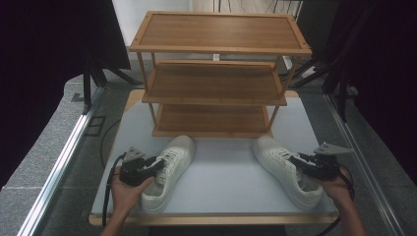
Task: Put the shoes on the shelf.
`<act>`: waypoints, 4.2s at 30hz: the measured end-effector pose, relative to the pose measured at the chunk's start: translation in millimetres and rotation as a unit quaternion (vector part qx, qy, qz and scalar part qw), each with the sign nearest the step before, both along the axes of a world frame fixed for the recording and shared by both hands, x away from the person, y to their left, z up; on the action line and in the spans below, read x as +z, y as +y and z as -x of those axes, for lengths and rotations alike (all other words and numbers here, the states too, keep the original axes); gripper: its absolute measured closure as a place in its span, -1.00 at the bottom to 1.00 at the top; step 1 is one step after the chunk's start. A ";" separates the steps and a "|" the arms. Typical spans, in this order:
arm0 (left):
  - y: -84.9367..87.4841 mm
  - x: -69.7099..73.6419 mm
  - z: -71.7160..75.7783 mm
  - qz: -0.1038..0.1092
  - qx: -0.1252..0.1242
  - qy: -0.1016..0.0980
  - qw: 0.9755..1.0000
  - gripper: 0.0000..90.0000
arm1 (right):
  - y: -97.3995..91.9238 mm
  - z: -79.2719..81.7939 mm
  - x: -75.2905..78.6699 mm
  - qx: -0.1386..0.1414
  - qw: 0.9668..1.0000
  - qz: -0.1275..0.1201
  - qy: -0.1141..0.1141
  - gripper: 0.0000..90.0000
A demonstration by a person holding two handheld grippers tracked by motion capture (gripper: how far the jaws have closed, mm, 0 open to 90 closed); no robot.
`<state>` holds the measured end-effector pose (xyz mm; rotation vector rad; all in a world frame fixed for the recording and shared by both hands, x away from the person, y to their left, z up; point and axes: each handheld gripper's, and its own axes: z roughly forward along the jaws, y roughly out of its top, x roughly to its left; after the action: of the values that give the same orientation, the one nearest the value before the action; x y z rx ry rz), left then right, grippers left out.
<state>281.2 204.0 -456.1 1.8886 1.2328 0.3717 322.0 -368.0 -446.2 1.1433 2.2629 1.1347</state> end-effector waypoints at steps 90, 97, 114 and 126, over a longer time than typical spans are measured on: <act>-2.8 98.8 7.8 0.238 -0.043 -0.110 0.964 0.83 | 16.3 37.1 72.2 -0.055 0.962 -0.259 -0.066 0.87; -0.5 109.2 3.0 0.249 -0.044 -0.117 0.960 0.83 | 28.2 31.0 79.5 -0.047 0.961 -0.263 -0.074 0.87; 5.0 118.5 -16.3 0.267 -0.029 -0.117 0.956 0.83 | 45.9 12.3 104.8 -0.060 0.959 -0.262 -0.087 0.87; -6.7 129.3 -28.0 0.245 -0.034 -0.125 0.961 0.83 | 53.5 2.7 117.4 -0.064 0.962 -0.250 -0.089 0.87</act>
<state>309.2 197.3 -326.8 1.4051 0.9781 0.2318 319.4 -314.5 -328.7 1.2788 1.7858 1.7369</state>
